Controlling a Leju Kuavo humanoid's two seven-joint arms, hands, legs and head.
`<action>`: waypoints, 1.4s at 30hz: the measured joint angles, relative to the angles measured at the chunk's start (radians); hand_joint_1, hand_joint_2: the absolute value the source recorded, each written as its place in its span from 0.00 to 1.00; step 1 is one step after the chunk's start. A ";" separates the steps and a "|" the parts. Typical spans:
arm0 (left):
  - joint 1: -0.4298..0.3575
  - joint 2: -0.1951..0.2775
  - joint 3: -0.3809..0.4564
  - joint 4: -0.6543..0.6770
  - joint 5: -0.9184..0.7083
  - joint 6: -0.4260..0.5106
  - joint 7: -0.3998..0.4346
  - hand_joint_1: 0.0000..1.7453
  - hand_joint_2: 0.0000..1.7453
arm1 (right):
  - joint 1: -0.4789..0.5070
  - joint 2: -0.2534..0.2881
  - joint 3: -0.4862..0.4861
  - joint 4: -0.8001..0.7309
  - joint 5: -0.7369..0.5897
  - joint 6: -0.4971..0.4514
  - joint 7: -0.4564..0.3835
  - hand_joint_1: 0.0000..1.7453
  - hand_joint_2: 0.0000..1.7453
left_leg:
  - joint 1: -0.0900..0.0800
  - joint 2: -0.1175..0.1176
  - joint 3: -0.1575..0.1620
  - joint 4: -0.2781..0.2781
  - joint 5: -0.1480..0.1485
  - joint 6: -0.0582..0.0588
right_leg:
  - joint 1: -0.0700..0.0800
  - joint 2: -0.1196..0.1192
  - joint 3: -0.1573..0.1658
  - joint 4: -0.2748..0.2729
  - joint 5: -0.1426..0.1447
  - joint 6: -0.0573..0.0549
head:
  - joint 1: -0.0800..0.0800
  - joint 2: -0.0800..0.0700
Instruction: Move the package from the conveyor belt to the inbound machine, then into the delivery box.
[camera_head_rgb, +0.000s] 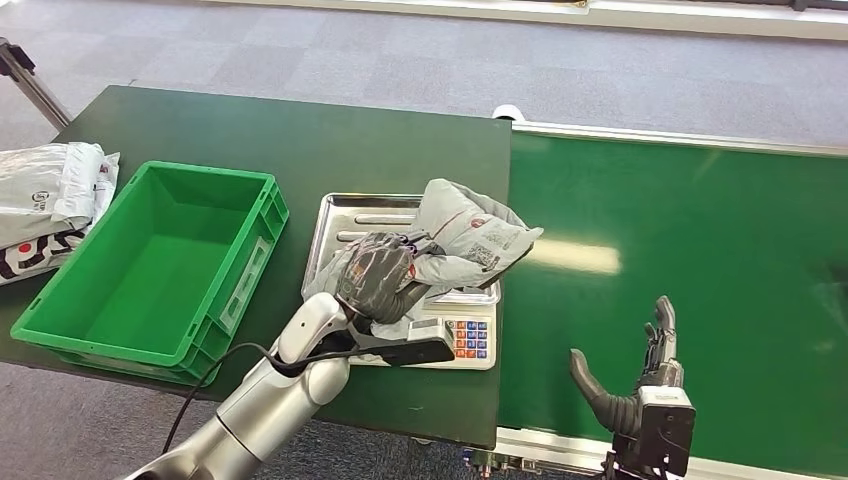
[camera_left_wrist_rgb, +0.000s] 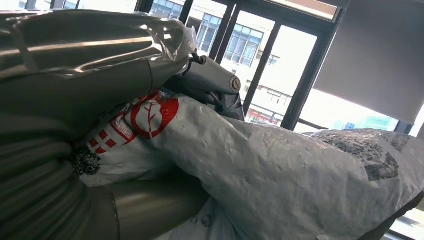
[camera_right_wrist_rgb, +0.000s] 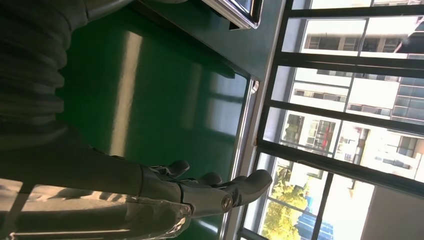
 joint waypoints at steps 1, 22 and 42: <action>0.003 0.000 0.000 -0.005 -0.001 0.010 -0.005 1.00 1.00 | 0.000 0.000 0.000 0.000 -0.001 0.000 0.000 0.00 1.00 | 0.000 0.000 0.000 0.000 0.000 0.000 | 0.000 0.000 0.000 0.000 0.000 0.000 | 0.000 0.000; 0.025 0.016 0.004 -0.082 -0.128 0.305 -0.055 1.00 1.00 | 0.011 -0.011 0.001 -0.001 -0.052 -0.017 -0.018 0.00 1.00 | 0.000 0.000 0.000 0.000 0.000 0.000 | 0.000 0.000 0.000 0.000 0.000 0.000 | 0.000 0.000; -0.008 0.065 0.406 -0.271 -0.454 0.376 -0.072 1.00 1.00 | 0.056 -0.063 0.018 -0.015 -0.105 -0.091 -0.022 0.00 1.00 | 0.000 0.000 -0.001 0.000 0.000 0.000 | 0.000 0.000 -0.001 0.000 0.000 0.000 | 0.000 0.000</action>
